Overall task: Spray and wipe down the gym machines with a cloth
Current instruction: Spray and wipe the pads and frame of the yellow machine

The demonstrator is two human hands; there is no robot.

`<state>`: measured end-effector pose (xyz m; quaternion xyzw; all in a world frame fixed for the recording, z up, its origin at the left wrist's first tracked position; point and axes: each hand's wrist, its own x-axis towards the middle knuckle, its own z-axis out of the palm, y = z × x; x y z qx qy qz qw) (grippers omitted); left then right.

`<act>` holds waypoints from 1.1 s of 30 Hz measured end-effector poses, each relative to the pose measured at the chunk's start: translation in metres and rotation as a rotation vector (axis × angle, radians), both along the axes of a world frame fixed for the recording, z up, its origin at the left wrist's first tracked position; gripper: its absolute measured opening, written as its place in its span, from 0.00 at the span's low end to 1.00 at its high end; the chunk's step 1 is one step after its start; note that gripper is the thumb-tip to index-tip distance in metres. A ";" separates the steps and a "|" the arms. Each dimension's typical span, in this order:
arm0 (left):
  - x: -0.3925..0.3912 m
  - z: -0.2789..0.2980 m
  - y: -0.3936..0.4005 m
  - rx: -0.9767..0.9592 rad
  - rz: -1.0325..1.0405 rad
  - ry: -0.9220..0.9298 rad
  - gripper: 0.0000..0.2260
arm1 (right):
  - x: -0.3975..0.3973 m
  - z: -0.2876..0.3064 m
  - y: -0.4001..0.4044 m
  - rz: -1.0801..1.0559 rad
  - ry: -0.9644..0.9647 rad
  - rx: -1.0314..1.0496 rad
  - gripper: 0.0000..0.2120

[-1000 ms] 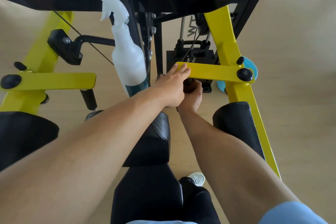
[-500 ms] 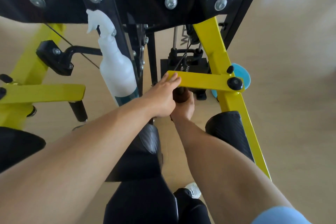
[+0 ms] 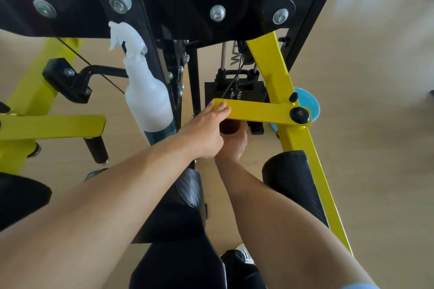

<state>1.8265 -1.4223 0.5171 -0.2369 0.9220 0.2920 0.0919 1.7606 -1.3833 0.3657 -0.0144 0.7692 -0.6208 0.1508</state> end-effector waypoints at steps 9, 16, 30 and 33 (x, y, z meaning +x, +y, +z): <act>0.002 0.002 -0.001 0.030 0.020 -0.005 0.38 | 0.011 -0.017 0.015 -0.147 -0.096 0.209 0.30; -0.001 0.003 0.000 0.032 0.022 -0.007 0.38 | 0.027 0.000 0.011 -0.147 0.109 0.030 0.33; 0.000 0.001 -0.001 0.035 0.032 0.009 0.37 | 0.018 -0.018 0.004 0.043 0.086 0.455 0.45; -0.001 0.001 0.000 0.029 0.031 0.007 0.37 | 0.014 -0.003 0.005 0.040 0.136 0.392 0.42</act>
